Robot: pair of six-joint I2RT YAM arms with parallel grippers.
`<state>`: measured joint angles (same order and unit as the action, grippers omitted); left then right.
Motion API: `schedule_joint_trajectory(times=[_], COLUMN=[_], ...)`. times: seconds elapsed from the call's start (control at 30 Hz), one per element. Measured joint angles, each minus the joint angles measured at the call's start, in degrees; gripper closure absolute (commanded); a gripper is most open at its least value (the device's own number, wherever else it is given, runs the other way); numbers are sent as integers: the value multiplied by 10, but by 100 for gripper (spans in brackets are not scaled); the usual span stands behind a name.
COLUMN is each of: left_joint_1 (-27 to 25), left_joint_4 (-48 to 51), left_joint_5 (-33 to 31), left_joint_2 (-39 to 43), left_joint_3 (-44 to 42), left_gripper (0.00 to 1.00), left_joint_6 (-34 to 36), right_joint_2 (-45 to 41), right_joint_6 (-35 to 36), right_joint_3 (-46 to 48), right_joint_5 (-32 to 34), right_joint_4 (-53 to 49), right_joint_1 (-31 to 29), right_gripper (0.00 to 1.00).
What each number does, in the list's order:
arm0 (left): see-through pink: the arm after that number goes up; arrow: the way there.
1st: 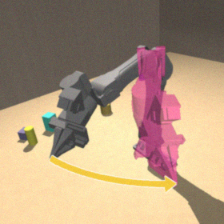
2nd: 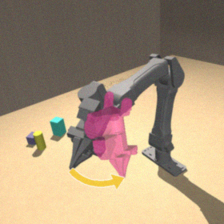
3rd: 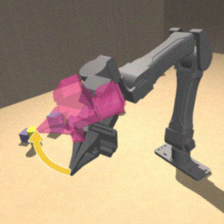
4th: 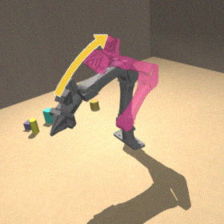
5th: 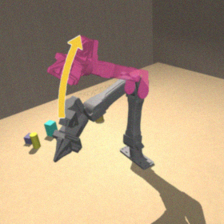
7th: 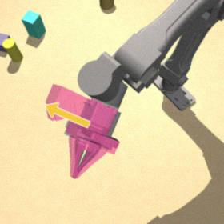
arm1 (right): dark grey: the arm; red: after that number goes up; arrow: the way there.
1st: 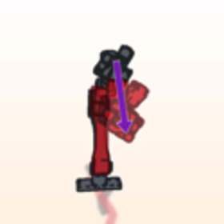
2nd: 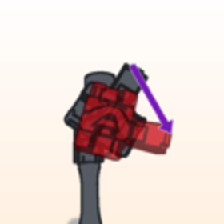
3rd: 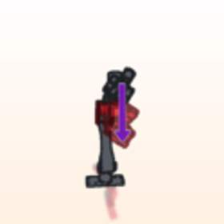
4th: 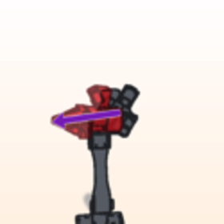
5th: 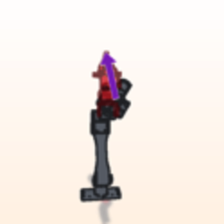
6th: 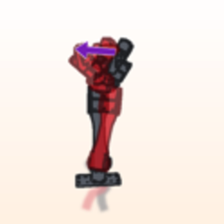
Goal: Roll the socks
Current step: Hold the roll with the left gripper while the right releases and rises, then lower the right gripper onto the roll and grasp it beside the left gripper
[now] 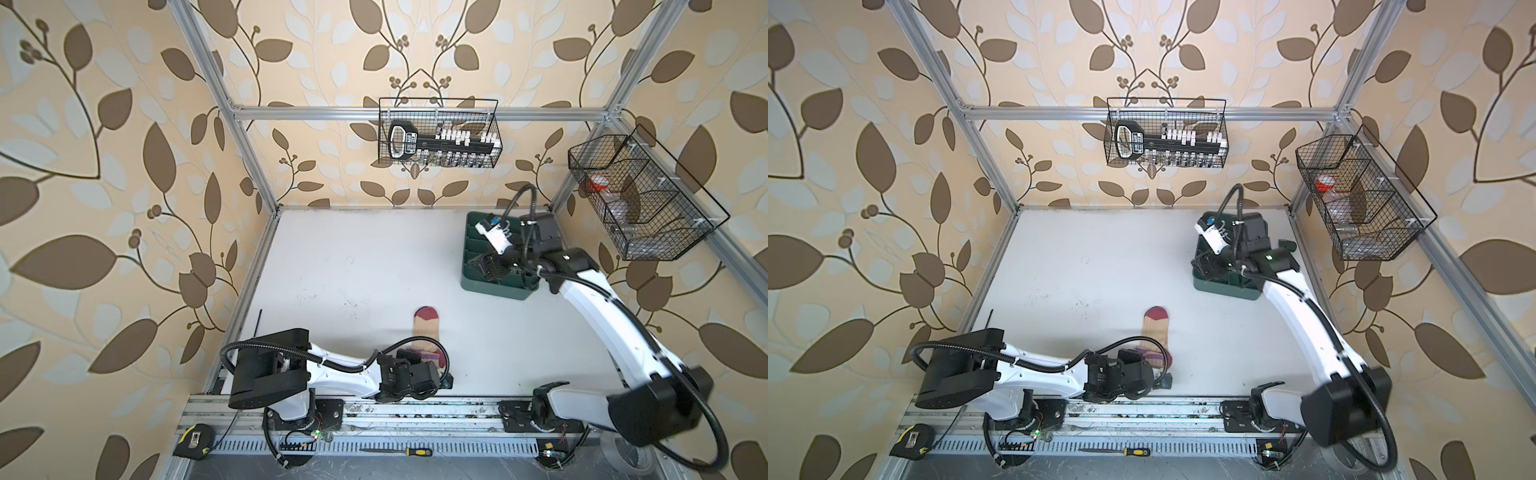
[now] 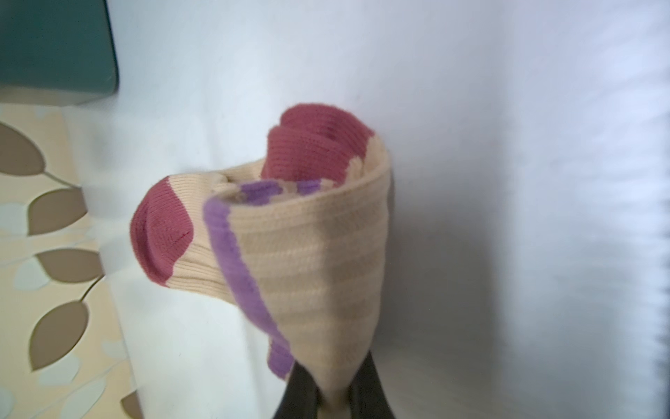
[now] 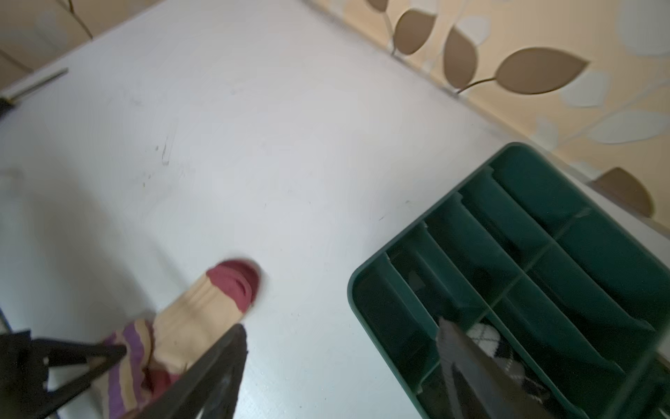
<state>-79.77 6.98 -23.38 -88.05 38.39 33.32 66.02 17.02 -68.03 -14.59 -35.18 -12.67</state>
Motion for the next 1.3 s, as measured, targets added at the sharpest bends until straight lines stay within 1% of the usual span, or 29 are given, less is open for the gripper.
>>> schedule_joint_trajectory(times=[0.1, 0.2, 0.3, 0.5, 0.63, 0.73, 0.83, 1.0, 1.17, 1.3], left_joint_1=[0, 5, 24, 73, 89, 109, 139, 187, 234, 269], left_joint_4=[-2, -1, 14, 68, 104, 135, 154, 175, 195, 197], left_joint_5=[43, 82, 132, 224, 263, 299, 355, 449, 548, 619], left_joint_2=[-21, -42, -49, -59, -78, -103, -127, -154, -192, -214], left_joint_3=[26, 56, 76, 115, 146, 181, 211, 238, 267, 273], left_gripper=[100, 100, 100, 100, 100, 100, 100, 100, 100, 100], left_joint_6=[14, 24, 20, -21, -46, -74, -112, -166, -219, -260], right_joint_2=[-63, -83, -95, -179, -223, -249, -291, -363, -418, -453], right_joint_6=[-4, -10, -21, -26, -21, -7, 30, 132, 251, 351], right_joint_3=[34, 51, 76, 134, 161, 189, 230, 270, 289, 305], right_joint_5=[12, 28, 65, 141, 171, 187, 196, 195, 171, 156], right_joint_4=[20, 22, 24, 55, 73, 89, 106, 119, 100, 25], right_joint_1=[-1, -1, -1, -1, -1, -2, -12, -54, -136, -232], right_gripper=[9, 10, 10, 11, 14, 14, 15, 16, 19, 22])
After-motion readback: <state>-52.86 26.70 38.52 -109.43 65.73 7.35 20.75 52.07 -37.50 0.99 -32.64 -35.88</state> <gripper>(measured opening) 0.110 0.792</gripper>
